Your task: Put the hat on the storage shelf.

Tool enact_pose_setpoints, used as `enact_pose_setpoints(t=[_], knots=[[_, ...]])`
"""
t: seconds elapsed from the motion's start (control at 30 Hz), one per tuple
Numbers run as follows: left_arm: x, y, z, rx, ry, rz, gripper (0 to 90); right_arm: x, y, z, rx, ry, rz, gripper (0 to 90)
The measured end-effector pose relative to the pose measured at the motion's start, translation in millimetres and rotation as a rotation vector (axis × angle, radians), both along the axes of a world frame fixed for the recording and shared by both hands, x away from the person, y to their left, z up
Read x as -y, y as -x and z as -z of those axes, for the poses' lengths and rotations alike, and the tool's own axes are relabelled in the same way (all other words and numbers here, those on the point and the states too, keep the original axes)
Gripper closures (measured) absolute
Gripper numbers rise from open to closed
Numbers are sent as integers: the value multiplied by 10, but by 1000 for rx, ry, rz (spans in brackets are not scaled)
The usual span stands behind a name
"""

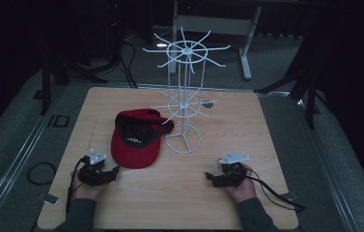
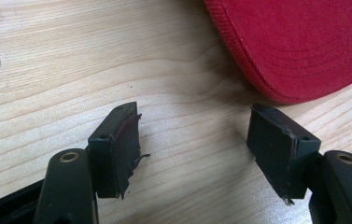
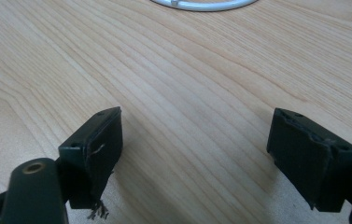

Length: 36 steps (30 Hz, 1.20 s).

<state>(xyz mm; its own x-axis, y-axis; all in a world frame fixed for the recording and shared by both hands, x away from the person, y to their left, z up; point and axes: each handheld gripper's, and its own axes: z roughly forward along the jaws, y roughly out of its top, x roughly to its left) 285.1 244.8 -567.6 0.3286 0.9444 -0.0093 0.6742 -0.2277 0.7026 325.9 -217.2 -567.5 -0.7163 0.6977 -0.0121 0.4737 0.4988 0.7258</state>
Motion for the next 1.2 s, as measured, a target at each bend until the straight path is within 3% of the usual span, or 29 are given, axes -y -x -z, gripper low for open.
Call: enact_pose_setpoints(t=[0.3, 0.4, 0.5, 0.57, 0.77, 0.87, 0.93, 0.97, 1.13, 1.2], knots=[[-8, -12, -9, -6, -2, 12, 352, -6, 11, 1, 0, 1, 8, 165], [-14, 3, -33, -13, -2, 30, 508, -9, 20, 2, -2, 6, 2, 156], [9, 19, -90, -60, -18, 35, 660, -9, 21, 2, -2, 5, 3, 156], [48, 35, -136, -76, -46, 39, 697, -9, 23, 2, -3, 4, 4, 156], [41, 57, -336, -41, 11, 62, 634, -9, 23, 2, -3, 4, 4, 156], [-9, 6, -439, -35, 46, 59, 585, -8, 25, 2, -4, 4, 6, 156], [-42, -46, -510, -11, 57, 48, 527, -9, 25, 2, -4, 4, 6, 156], [-66, -74, -549, 1, 85, 50, 516, -8, 26, 1, -6, 4, 7, 156], [-105, -312, -649, -23, 113, 63, 540, -8, 26, 1, -5, 4, 6, 156], [-107, -396, -652, -40, 128, 59, 653, -8, 26, 1, -5, 4, 6, 156]])
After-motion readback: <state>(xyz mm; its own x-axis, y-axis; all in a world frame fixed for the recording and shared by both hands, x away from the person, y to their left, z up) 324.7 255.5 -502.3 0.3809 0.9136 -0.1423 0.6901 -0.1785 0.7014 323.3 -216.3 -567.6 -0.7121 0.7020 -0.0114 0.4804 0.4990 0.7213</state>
